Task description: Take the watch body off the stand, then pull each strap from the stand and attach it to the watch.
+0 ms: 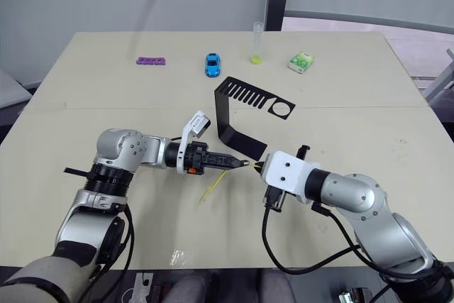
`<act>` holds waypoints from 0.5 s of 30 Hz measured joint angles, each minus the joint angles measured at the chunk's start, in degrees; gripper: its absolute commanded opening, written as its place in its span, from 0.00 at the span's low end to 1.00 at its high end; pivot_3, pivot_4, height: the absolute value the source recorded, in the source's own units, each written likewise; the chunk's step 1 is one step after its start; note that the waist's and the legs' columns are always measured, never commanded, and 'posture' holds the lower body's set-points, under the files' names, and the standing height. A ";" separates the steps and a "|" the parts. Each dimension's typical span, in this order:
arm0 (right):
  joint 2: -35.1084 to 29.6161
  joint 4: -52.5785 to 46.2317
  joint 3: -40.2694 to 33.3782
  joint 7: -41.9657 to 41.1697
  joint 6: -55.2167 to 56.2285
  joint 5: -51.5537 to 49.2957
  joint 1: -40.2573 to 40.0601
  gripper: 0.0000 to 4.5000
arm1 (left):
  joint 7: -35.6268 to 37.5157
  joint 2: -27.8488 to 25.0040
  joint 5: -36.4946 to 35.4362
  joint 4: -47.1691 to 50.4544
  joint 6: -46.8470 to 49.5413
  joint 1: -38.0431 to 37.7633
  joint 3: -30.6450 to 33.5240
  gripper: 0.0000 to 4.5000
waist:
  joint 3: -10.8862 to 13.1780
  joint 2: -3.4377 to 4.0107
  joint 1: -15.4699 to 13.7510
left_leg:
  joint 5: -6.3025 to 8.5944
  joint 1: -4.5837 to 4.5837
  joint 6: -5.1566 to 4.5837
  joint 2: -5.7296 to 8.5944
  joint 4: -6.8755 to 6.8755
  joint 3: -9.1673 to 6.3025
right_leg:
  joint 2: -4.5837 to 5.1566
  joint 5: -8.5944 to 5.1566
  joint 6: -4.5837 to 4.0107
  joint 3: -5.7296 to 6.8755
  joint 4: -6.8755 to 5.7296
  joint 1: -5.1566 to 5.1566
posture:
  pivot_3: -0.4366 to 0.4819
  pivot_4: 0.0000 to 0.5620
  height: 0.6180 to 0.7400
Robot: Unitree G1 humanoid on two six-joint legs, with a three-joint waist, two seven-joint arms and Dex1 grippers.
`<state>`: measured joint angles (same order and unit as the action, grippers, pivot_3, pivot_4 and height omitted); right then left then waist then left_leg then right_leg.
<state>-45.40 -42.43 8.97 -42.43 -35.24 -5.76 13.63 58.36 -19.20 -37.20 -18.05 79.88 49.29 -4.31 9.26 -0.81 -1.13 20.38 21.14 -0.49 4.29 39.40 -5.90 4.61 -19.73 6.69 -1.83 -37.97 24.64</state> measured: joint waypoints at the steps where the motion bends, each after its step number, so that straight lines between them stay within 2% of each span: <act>1: 0.00 0.00 0.01 -0.03 -0.05 0.00 0.03 0.00 | 0.00 0.00 0.00 0.00 0.00 0.00 0.01 0.35 | 0.00 0.00 0.00 | 0.00 0.00 0.00 0.00 0.00 0.00 | 0.00 0.00 0.00 0.00 -0.01 0.00 | 0.48 0.27 1.00; 15: 0.01 0.02 0.29 -0.07 -1.12 0.11 0.70 0.00 | -0.01 0.42 0.00 -0.01 -0.02 0.00 0.42 0.35 | 0.00 0.00 0.01 | 0.00 0.00 0.00 0.00 0.00 0.00 | 0.00 0.00 0.00 0.00 0.00 0.00 | 0.48 0.27 1.00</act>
<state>-45.39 -42.41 9.26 -42.50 -36.36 -5.65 14.34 58.35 -18.78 -37.20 -18.07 79.86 49.30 -3.89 9.26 -0.81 -1.12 20.38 21.14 -0.49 4.29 39.40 -5.90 4.61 -19.73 6.69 -1.83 -37.97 24.64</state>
